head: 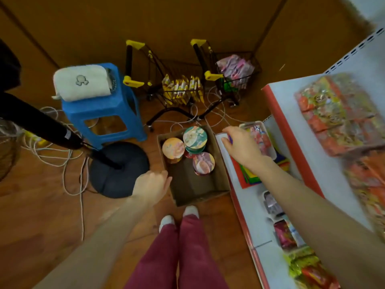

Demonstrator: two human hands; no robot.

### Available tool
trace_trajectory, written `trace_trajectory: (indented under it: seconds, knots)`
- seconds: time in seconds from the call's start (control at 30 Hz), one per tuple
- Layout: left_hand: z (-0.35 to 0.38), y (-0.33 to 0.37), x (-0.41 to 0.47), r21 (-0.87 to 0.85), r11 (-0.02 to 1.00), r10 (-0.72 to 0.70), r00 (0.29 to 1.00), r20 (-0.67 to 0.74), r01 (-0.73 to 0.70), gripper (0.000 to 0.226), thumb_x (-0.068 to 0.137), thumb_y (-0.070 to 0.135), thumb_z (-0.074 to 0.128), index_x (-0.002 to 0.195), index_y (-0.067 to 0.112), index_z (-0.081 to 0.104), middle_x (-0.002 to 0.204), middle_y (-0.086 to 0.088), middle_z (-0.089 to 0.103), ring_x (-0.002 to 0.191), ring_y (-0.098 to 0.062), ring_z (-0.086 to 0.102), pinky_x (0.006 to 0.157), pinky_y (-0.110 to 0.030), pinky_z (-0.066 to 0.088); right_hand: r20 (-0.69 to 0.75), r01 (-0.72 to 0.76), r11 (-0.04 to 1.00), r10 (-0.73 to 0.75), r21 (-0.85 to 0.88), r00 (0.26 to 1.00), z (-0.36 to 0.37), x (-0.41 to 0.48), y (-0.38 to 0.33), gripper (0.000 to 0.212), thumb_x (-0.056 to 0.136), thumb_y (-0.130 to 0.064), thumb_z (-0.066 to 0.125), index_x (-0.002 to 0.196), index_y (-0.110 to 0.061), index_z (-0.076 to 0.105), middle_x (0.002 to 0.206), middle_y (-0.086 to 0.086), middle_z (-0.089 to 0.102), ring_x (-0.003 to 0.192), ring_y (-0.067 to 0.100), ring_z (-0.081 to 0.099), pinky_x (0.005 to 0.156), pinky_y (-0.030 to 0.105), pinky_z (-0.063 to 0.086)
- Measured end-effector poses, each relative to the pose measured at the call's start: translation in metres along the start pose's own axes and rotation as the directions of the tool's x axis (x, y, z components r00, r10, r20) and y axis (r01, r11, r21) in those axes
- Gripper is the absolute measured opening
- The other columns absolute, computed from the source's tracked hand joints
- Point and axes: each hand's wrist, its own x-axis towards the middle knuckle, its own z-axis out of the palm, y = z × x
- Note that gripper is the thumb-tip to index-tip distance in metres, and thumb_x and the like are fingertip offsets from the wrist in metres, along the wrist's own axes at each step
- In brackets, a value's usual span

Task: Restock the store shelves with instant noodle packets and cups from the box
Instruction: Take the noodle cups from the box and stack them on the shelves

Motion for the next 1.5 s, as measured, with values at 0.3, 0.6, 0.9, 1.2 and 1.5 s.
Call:
trace_trajectory:
  seconds: [0.3,0.6,0.9,1.2,1.5]
  knots:
    - [0.104,0.026,0.049,-0.025,0.998,-0.054,0.975,0.217,0.061,0.038,0.099,0.034,0.029,0.109,0.009,0.056,0.104,-0.012,0.064,0.096,-0.029,0.061,0.071,-0.035,0.045,0.196,-0.104,0.995,0.102,0.001,0.975,0.127,0.022,0.079,0.026,0.093,-0.015,0.047,0.114,-0.002,0.055,0.116,0.02,0.059,0.109,0.036,0.055,0.086,0.041,0.047]
    - [0.267,0.037,0.125,-0.196,0.964,-0.123,0.957,0.264,0.178,0.032,0.098,0.033,0.034,0.097,0.01,0.056,0.093,-0.012,0.065,0.084,-0.029,0.063,0.07,-0.037,0.051,0.28,-0.155,0.988,0.15,-0.005,0.948,0.289,0.091,0.163,0.029,0.096,-0.016,0.042,0.119,-0.002,0.051,0.12,0.02,0.055,0.11,0.035,0.053,0.086,0.037,0.042]
    - [0.371,0.019,0.178,-0.392,0.898,-0.14,0.973,0.182,0.202,0.027,0.097,0.026,0.041,0.091,0.004,0.057,0.076,-0.012,0.06,0.068,-0.028,0.061,0.06,-0.037,0.052,0.324,-0.193,0.981,0.189,-0.019,0.927,0.425,0.18,0.214,0.032,0.096,-0.011,0.04,0.125,0.001,0.046,0.131,0.023,0.047,0.121,0.036,0.045,0.098,0.037,0.036]
    - [0.397,-0.003,0.215,-0.497,0.836,-0.214,0.972,0.093,0.232,0.028,0.097,0.024,0.041,0.1,0.003,0.06,0.076,-0.012,0.062,0.064,-0.024,0.061,0.058,-0.04,0.054,0.265,-0.199,0.978,0.21,-0.067,0.941,0.466,0.203,0.228,0.045,0.092,-0.022,0.052,0.131,-0.003,0.041,0.133,0.021,0.043,0.125,0.036,0.039,0.102,0.039,0.034]
    - [0.393,-0.005,0.247,-0.594,0.753,-0.323,0.945,0.039,0.282,0.028,0.097,0.024,0.042,0.098,0.001,0.059,0.082,-0.014,0.062,0.075,-0.03,0.06,0.061,-0.034,0.044,0.397,-0.37,0.833,0.202,0.412,0.895,0.459,0.143,0.218,0.029,0.091,-0.019,0.054,0.119,-0.011,0.051,0.12,0.009,0.057,0.11,0.021,0.054,0.082,0.027,0.04]
